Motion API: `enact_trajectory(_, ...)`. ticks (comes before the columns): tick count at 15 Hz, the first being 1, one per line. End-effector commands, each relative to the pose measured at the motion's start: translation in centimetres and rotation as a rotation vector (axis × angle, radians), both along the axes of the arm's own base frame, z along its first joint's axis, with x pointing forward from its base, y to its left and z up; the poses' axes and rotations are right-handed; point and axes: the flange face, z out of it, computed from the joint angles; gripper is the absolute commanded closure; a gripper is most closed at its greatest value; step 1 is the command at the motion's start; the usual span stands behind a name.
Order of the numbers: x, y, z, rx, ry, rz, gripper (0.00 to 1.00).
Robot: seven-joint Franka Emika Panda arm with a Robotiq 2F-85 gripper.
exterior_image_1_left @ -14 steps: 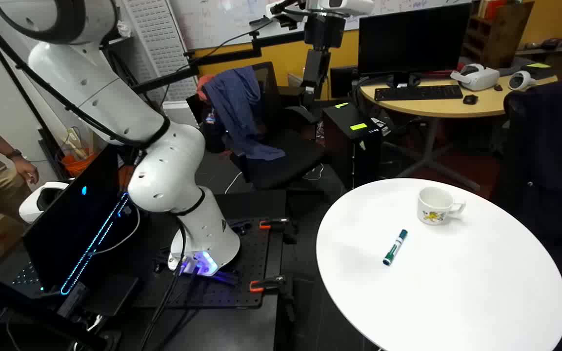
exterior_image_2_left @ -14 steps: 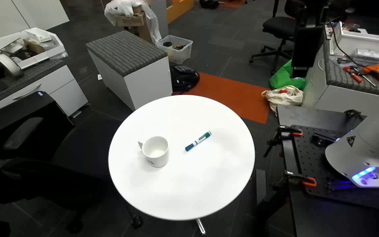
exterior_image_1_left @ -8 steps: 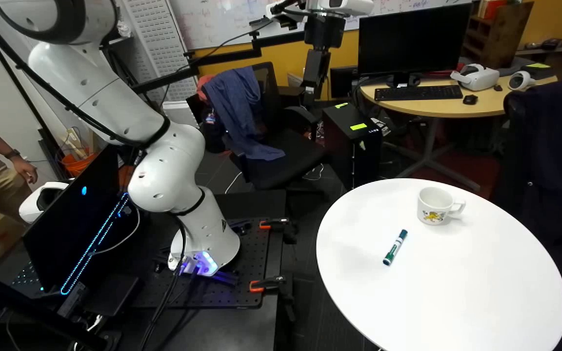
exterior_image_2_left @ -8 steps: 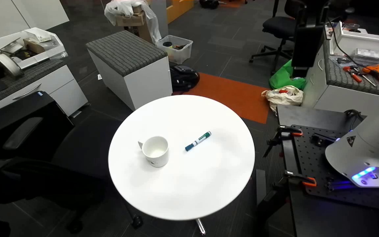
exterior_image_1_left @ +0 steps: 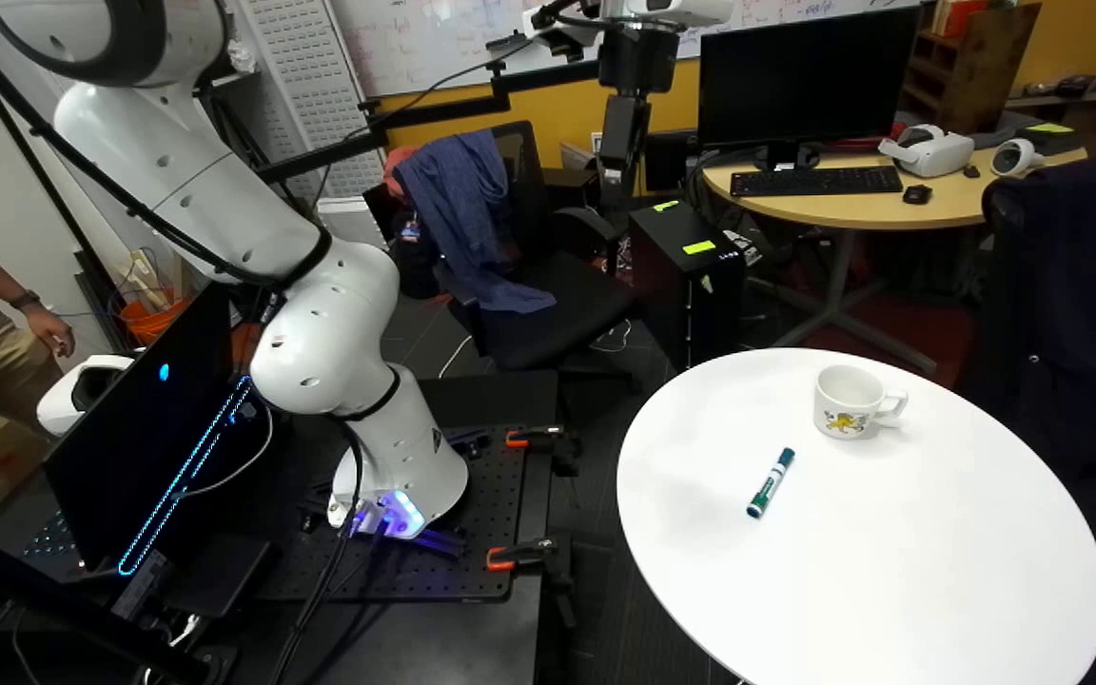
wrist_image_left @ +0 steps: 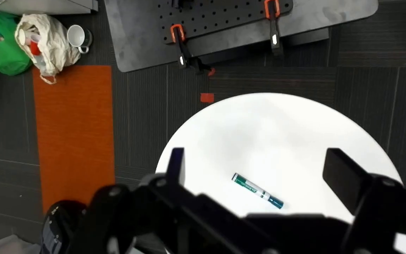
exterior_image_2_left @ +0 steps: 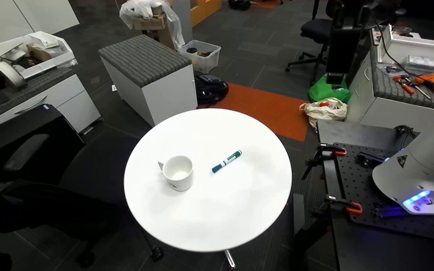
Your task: Pick the marker on the table and put it in the cup
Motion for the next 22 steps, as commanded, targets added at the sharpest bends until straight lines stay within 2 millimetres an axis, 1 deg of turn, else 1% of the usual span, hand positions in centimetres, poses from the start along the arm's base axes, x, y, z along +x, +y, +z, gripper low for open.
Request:
enact_trajectory(1,0.7,-1.0,-0.5,-0.040,-0.061,0.011,0.00)
enact_trajectory(3,1.4,-1.8,-0.9,-0.056,-0.095,0.022,0.00)
enact_trajectory(7,2.7,-3.8,-2.1,-0.029,-0.181,0.059,0.00)
enact_trajectory(12,3.3,-5.7,-4.2,0.011,-0.269,0.148,0.00)
enact_trajectory(17,3.3,-7.5,-6.7,0.068,-0.284,0.270,0.00)
enact_trajectory(22,3.8,-10.0,-10.0,0.128,-0.290,0.412,0.00)
